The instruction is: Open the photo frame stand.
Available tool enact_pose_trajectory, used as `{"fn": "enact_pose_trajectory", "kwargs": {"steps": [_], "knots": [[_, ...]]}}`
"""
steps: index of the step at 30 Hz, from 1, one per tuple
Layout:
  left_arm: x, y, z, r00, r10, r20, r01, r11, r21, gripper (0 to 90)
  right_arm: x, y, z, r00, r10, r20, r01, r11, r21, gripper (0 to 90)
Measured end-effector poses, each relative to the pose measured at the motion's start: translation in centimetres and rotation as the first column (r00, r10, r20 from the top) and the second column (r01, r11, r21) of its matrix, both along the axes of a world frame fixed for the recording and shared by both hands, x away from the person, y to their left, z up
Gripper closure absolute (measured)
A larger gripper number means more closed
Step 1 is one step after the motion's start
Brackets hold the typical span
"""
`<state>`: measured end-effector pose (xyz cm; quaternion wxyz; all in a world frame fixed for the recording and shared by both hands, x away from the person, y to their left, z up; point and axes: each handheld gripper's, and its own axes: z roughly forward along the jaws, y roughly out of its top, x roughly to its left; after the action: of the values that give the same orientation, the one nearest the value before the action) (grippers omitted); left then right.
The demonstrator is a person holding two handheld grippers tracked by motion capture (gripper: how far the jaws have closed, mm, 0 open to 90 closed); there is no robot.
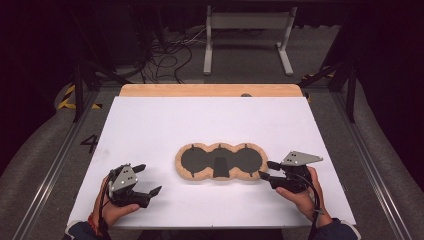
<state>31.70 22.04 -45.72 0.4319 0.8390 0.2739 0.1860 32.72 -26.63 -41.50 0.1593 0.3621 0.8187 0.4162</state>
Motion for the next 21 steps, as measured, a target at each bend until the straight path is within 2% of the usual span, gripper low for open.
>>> {"fn": "enact_pose_trajectory", "kwargs": {"steps": [4, 10, 15, 21], "knots": [[-0.1, -0.3, -0.1, 0.9999, -0.009, 0.008, 0.008, 0.9997, 0.025, 11.3, -0.4, 0.8, 0.1, 0.9995, 0.032, -0.010, -0.032, 0.999, 0.012, 51.7], [-0.1, -0.7, -0.1, 0.9997, -0.020, 0.011, 0.019, 0.9993, 0.030, 11.5, -1.0, 2.1, -0.1, 0.9956, 0.089, -0.031, -0.088, 0.996, 0.017, 56.4], [-0.1, -0.9, -0.1, 0.9997, -0.023, 0.006, 0.023, 0.9989, 0.040, 11.5, -1.4, 2.8, -0.4, 0.9923, 0.115, -0.045, -0.114, 0.993, 0.019, 61.4], [-0.1, -0.8, -0.3, 0.9997, -0.024, -0.001, 0.024, 0.9988, 0.043, 12.3, -1.0, 5.0, -1.2, 0.9822, 0.158, -0.102, -0.156, 0.987, 0.025, 66.3]]}}
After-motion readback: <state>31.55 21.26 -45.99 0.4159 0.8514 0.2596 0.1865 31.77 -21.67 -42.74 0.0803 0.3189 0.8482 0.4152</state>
